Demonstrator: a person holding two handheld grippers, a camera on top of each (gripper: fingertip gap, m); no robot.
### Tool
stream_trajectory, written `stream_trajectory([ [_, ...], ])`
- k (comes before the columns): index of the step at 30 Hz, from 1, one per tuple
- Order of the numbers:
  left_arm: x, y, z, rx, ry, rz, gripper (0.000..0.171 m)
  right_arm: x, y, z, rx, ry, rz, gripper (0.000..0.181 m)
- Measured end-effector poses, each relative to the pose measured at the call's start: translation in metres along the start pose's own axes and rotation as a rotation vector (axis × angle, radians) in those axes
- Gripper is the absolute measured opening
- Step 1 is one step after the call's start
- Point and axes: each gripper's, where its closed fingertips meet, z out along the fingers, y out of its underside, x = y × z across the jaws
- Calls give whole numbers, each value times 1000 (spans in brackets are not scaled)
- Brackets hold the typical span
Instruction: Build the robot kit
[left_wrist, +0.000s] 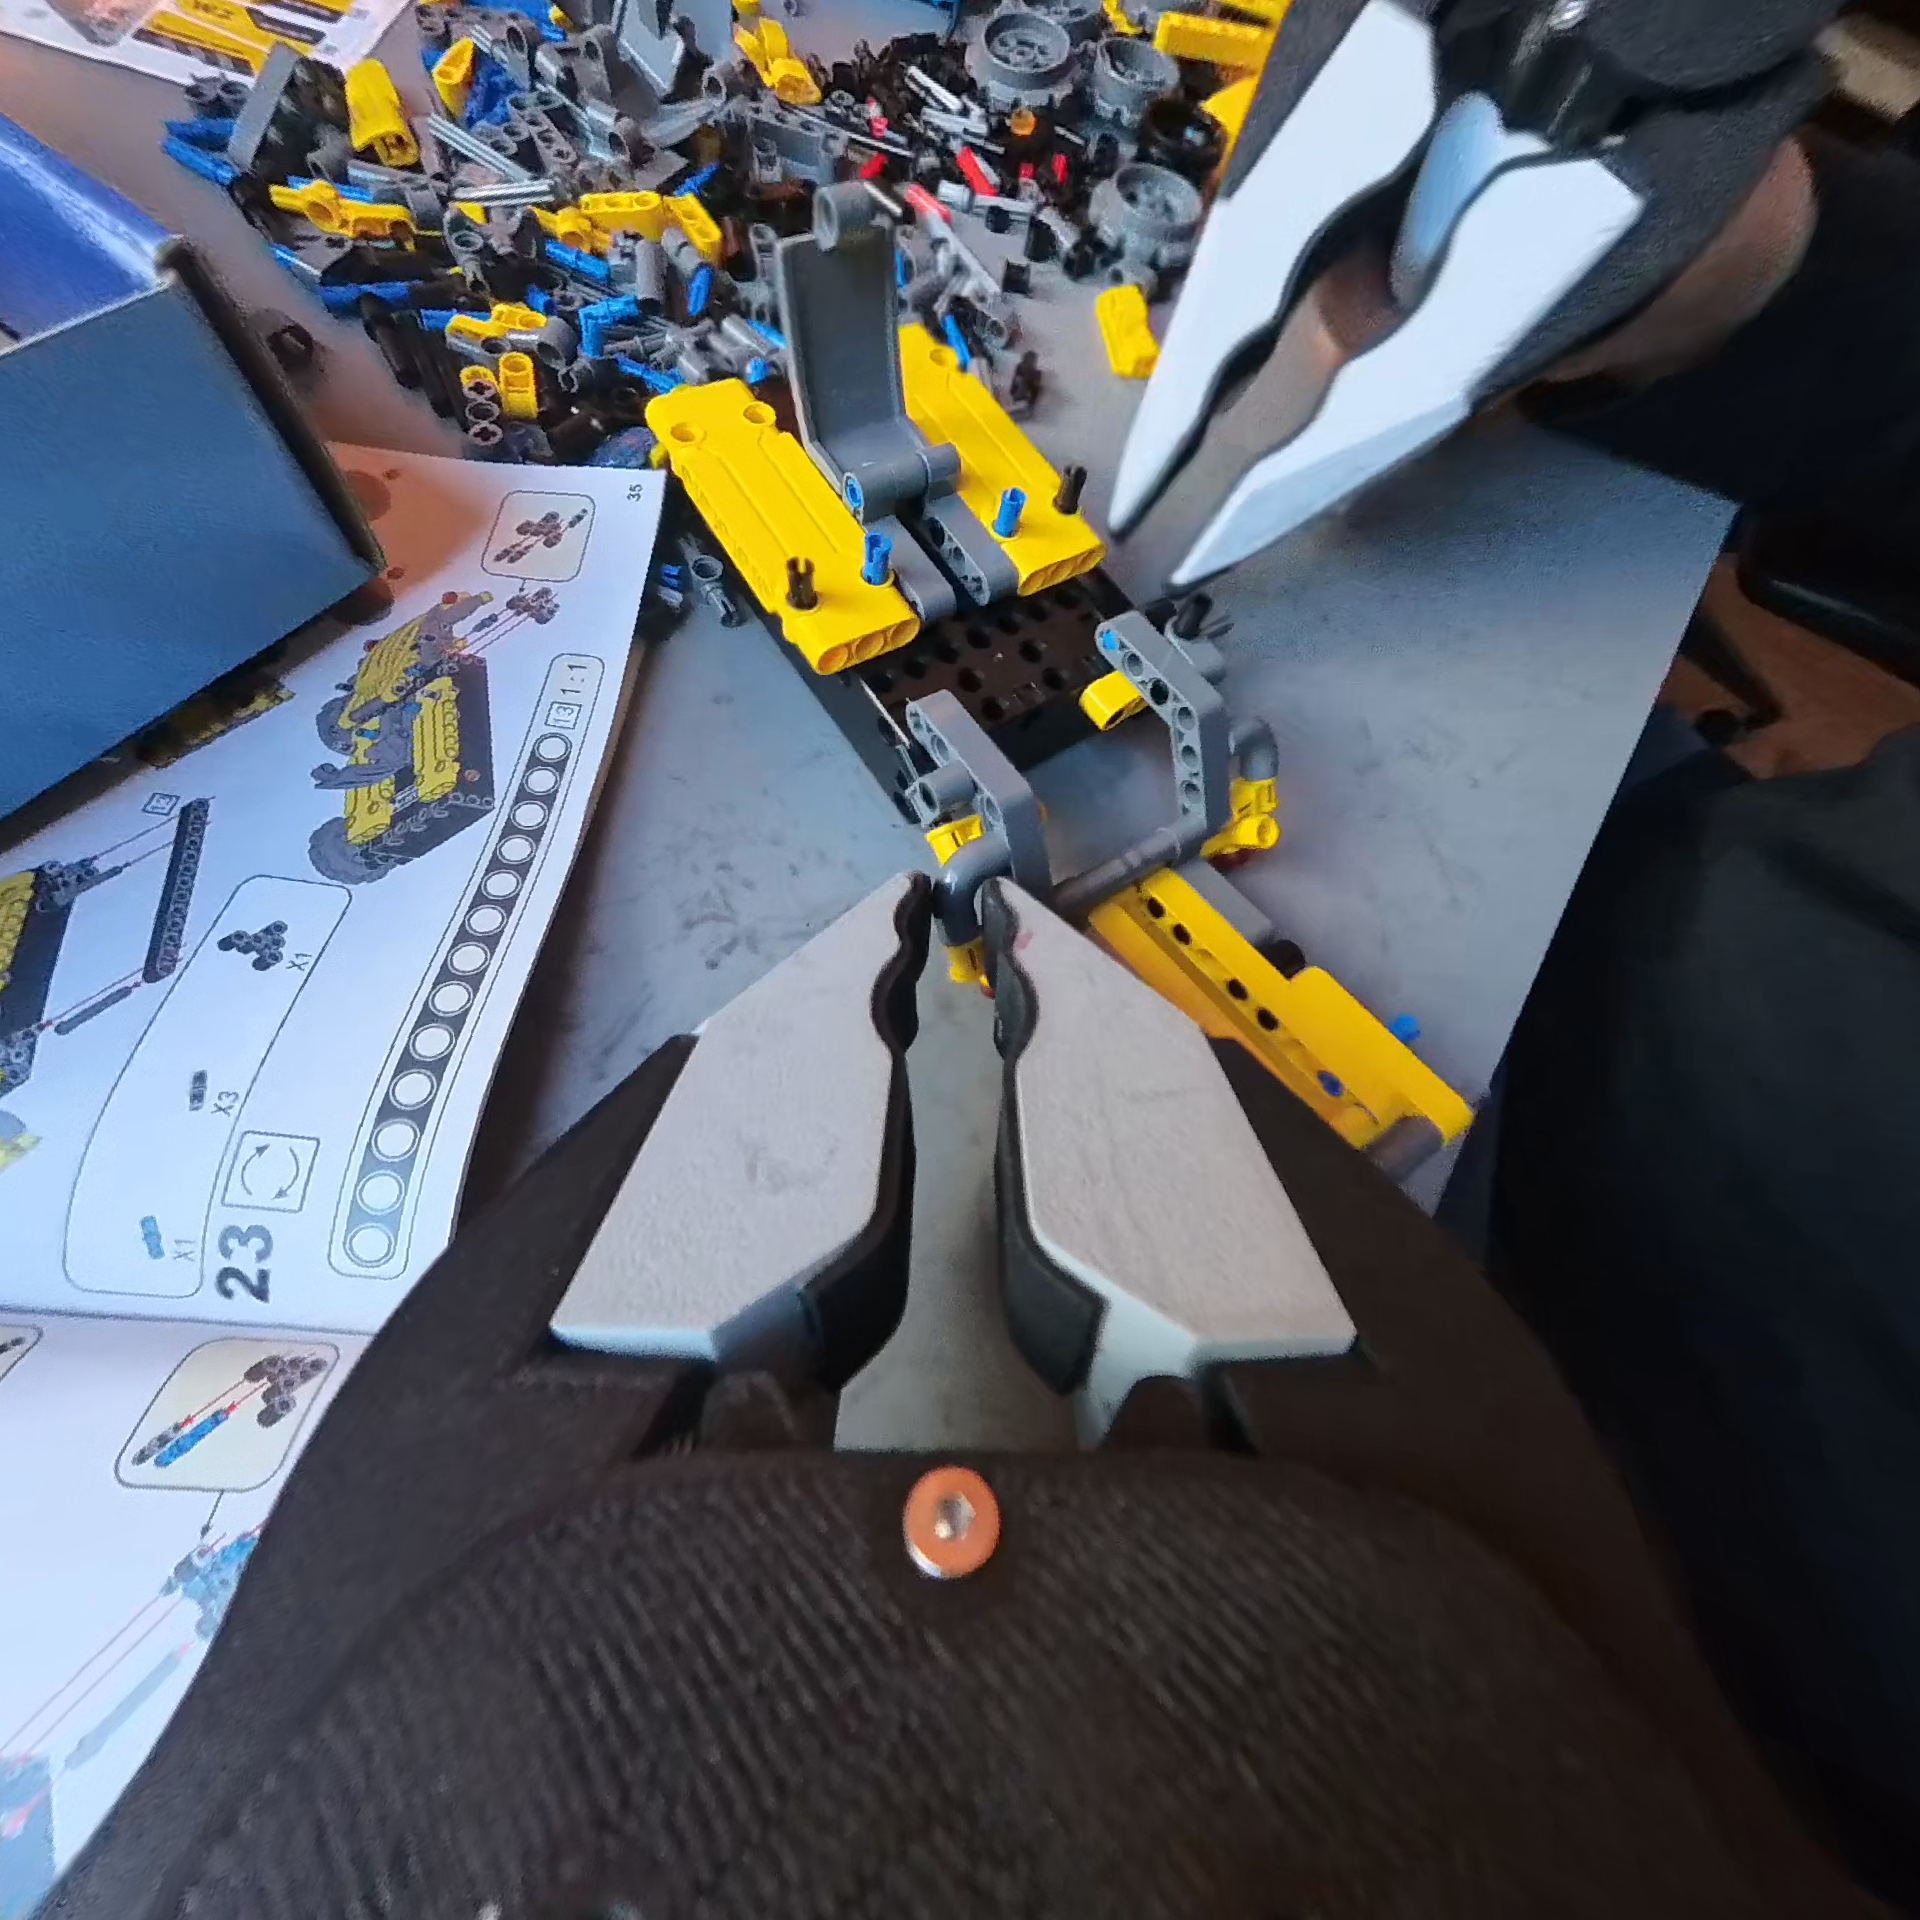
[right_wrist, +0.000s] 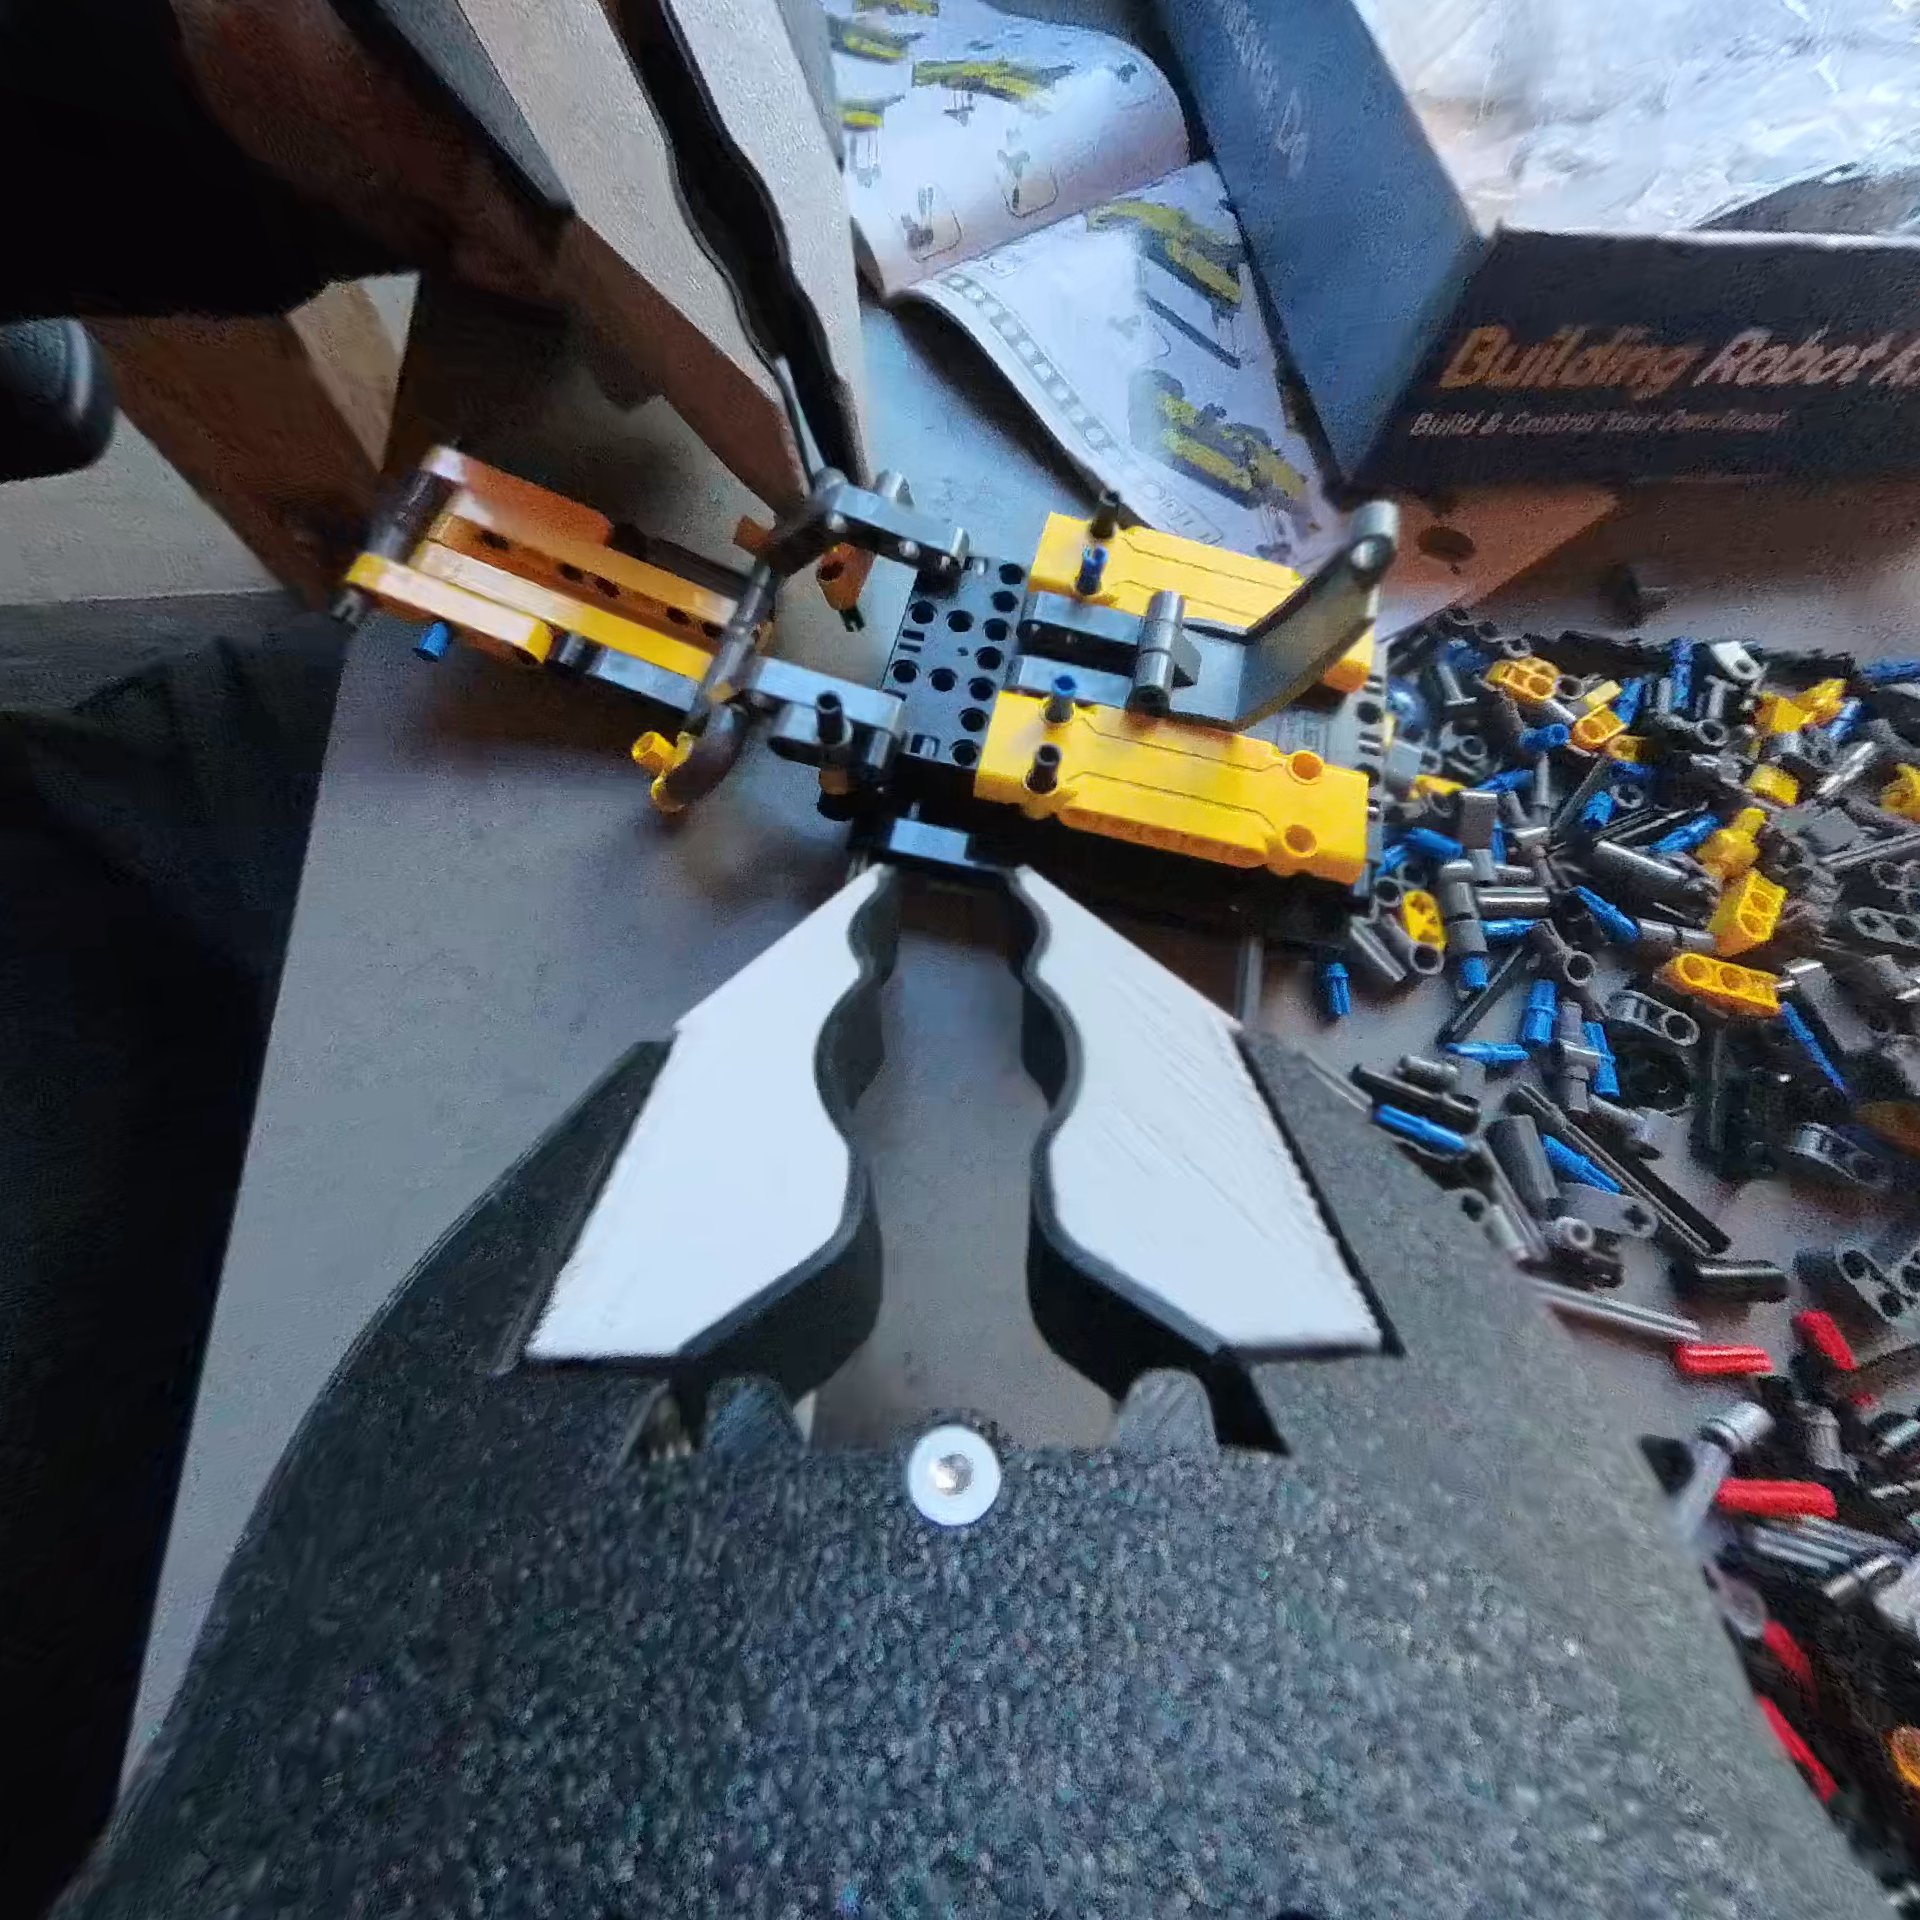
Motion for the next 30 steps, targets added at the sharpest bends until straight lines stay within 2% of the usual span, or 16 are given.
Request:
stream_trajectory([
  [2, -1, 0, 1, -2, -25, 19, 6, 1, -3, -3, 27, 45, -30, 24],
  [6, -8, -1, 0, 8, -94, 17, 6, 21, 1, -3, -1, 153, 28, 37],
  [9, -12, -2, -1, 11, -113, 5, 6, 31, 2, -5, -3, 206, 52, 37],
  [24, -11, -4, -3, 32, -114, 14, 5, 32, 5, -1, -25, 202, 48, 34],
  [30, 0, -16, -6, 108, -65, 65, 5, 25, -14, -6, 73, 219, -42, 34],
])
